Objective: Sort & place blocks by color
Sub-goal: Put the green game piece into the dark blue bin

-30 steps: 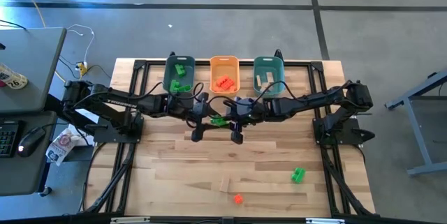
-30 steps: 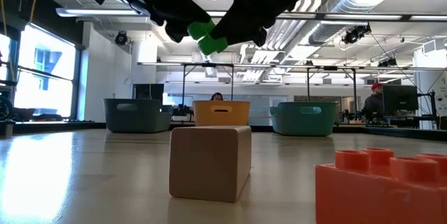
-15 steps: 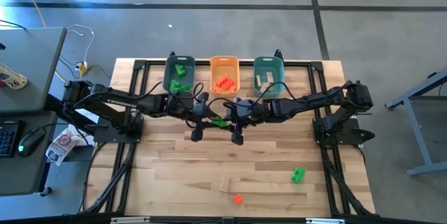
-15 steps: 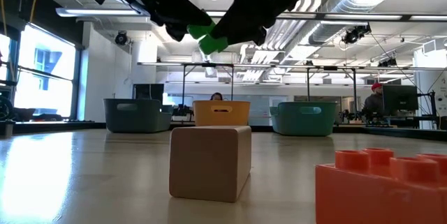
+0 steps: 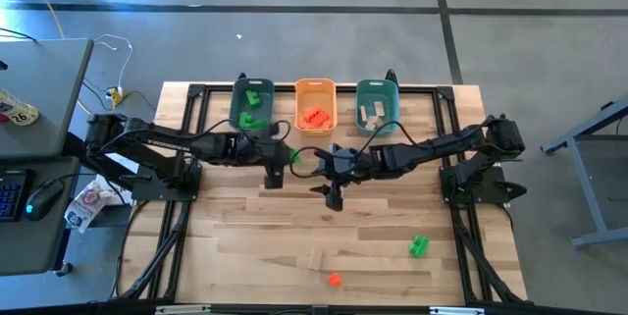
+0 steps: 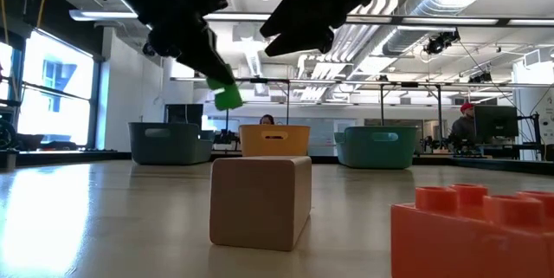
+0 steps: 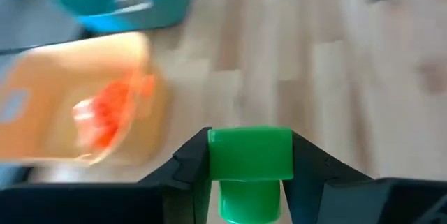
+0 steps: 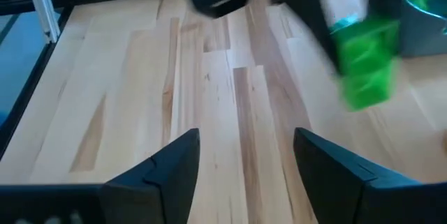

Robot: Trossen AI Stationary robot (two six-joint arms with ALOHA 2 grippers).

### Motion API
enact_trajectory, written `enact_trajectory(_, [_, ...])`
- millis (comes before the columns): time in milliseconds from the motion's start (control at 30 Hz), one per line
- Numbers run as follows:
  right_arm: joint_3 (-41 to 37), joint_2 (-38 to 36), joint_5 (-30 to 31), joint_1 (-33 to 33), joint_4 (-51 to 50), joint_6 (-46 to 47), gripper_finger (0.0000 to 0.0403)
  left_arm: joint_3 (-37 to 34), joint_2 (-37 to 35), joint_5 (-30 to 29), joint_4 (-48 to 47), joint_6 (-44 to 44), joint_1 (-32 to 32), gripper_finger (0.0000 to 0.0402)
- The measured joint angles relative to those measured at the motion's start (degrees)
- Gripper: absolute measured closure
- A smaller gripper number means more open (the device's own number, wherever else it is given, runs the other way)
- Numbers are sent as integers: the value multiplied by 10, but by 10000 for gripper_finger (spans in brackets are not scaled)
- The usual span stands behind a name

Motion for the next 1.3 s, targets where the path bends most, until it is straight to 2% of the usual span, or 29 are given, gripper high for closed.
enact_trajectory(200, [0,0,0,11,-6,0,187,0,-33,-101,-43,16,13,293])
enact_trajectory(333, [0,0,0,17,-7,0,187,0,-65,-164,-65,26,44,293])
enact_trajectory(433, [0,0,0,22,-7,0,187,0,-81,-178,-68,27,85,293])
enact_trajectory(700, [0,0,0,25,-9,0,187,0,-81,-126,-67,-4,231,293])
enact_trajectory(900, [0,0,0,25,-9,0,187,0,-79,-30,-75,-55,323,293])
enact_trajectory(1067, [0,0,0,25,-11,11,187,0,-79,27,-104,-93,368,277])
enact_trajectory(1300, [0,0,0,31,-11,27,187,0,-79,57,-132,-110,386,279])
